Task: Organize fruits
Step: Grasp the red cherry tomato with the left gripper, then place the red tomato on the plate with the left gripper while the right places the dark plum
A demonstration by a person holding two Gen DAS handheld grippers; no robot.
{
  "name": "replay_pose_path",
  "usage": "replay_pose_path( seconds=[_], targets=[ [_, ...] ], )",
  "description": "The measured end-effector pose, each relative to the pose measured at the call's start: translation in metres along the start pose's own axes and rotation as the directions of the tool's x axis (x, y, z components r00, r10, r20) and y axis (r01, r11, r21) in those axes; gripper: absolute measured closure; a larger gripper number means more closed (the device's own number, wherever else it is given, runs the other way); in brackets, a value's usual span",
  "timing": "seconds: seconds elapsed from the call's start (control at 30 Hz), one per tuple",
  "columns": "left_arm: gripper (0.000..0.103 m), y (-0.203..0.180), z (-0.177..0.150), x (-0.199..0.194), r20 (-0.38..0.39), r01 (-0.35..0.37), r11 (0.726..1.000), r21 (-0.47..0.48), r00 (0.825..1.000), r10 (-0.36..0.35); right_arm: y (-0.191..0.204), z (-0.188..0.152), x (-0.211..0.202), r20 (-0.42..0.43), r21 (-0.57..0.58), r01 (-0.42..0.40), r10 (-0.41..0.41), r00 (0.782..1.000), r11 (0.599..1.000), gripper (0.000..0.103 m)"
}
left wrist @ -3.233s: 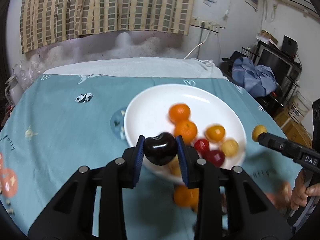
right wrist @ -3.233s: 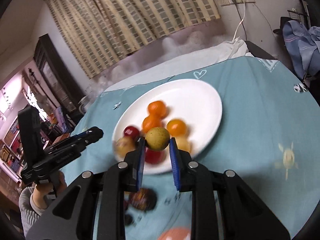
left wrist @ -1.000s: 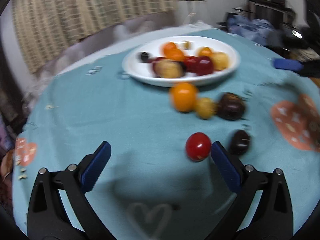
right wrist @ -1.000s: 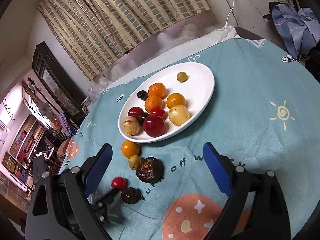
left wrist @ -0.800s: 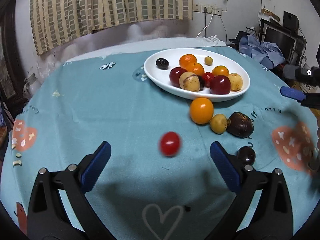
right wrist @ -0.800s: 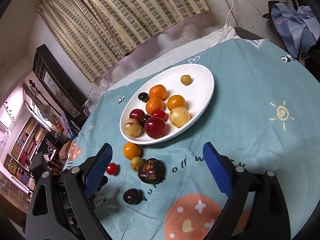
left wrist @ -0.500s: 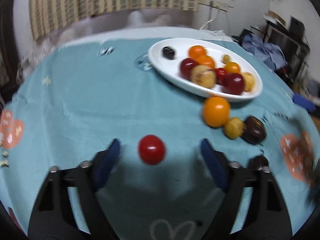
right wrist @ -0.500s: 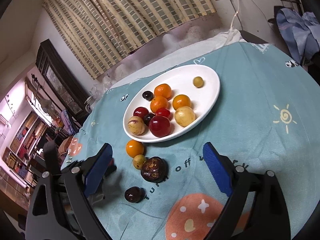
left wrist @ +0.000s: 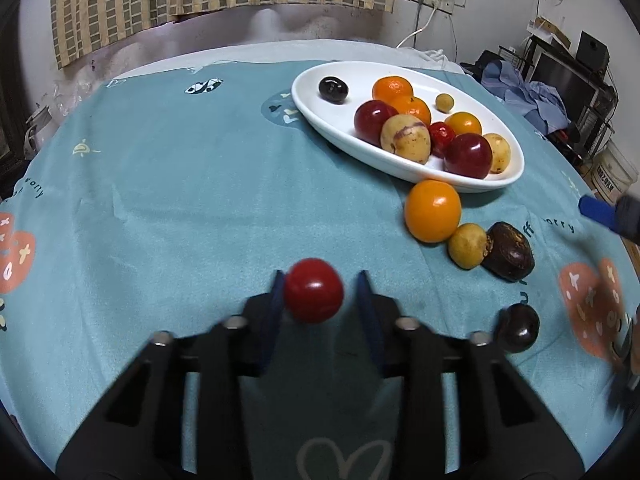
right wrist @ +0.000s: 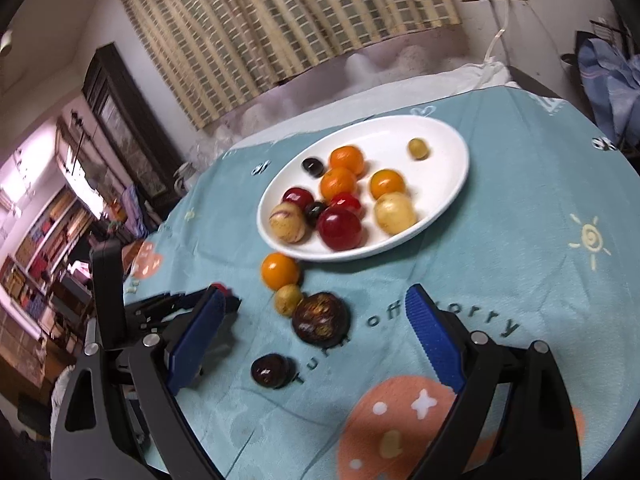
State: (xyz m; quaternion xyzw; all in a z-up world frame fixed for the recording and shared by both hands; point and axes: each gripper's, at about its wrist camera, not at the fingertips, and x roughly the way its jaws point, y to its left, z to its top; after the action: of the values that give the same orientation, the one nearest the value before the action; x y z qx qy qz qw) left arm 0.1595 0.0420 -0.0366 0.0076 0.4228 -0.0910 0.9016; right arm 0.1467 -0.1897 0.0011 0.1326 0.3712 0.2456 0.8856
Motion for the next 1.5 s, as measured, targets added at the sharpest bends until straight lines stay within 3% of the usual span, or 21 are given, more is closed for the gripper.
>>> replay_pose_path(
  seconds=[0.13,0.27,0.43,0.73,0.87,1.0,1.17,1.3,1.5],
  targets=[
    [0.075,0.001,-0.001,0.000,0.001,0.008,1.000,-0.008,1.000,-0.008,0.026,-0.015,0.011,-0.061,-0.108,-0.025,0.019,0.998,0.994,0.021],
    [0.075,0.000,-0.001,0.000,-0.001,0.009,1.000,-0.011,1.000,-0.009,0.046,-0.030,0.025,-0.122,-0.212,-0.003,-0.024,0.992,0.977,0.024],
    [0.075,-0.002,-0.002,0.002,-0.003,-0.005,1.000,0.003,1.000,0.005,0.048,-0.041,0.040,-0.168,-0.258,0.037,-0.082,0.982,0.965,0.043],
    [0.075,-0.003,-0.001,0.002,-0.006,-0.010,1.000,0.009,1.000,0.010,0.048,-0.044,0.054,-0.208,-0.258,0.022,-0.078,0.975,0.966,0.072],
    [0.075,-0.002,-0.002,0.001,0.000,0.006,1.000,-0.002,1.000,-0.006,0.043,-0.039,0.050,-0.197,-0.228,0.007,-0.054,0.979,0.974,0.073],
    [0.075,-0.005,-0.003,-0.006,0.043,0.011,1.000,-0.002,0.999,-0.011,0.030,-0.021,0.027,-0.113,-0.156,-0.024,0.006,0.994,0.987,0.073],
    [0.075,-0.016,-0.003,-0.011,0.052,0.035,0.999,0.023,0.998,-0.036,0.011,-0.003,0.004,-0.018,-0.075,0.002,-0.003,1.000,0.997,0.073],
    [0.075,-0.025,-0.005,-0.017,0.074,0.031,0.998,0.062,0.997,-0.036,0.010,0.000,0.005,-0.007,-0.074,0.010,-0.011,1.000,0.997,0.073],
    [0.075,-0.012,0.004,-0.016,0.075,0.048,0.999,-0.009,0.996,-0.047,-0.005,0.006,0.000,0.018,-0.022,0.015,-0.015,1.000,1.000,0.073]
  ],
)
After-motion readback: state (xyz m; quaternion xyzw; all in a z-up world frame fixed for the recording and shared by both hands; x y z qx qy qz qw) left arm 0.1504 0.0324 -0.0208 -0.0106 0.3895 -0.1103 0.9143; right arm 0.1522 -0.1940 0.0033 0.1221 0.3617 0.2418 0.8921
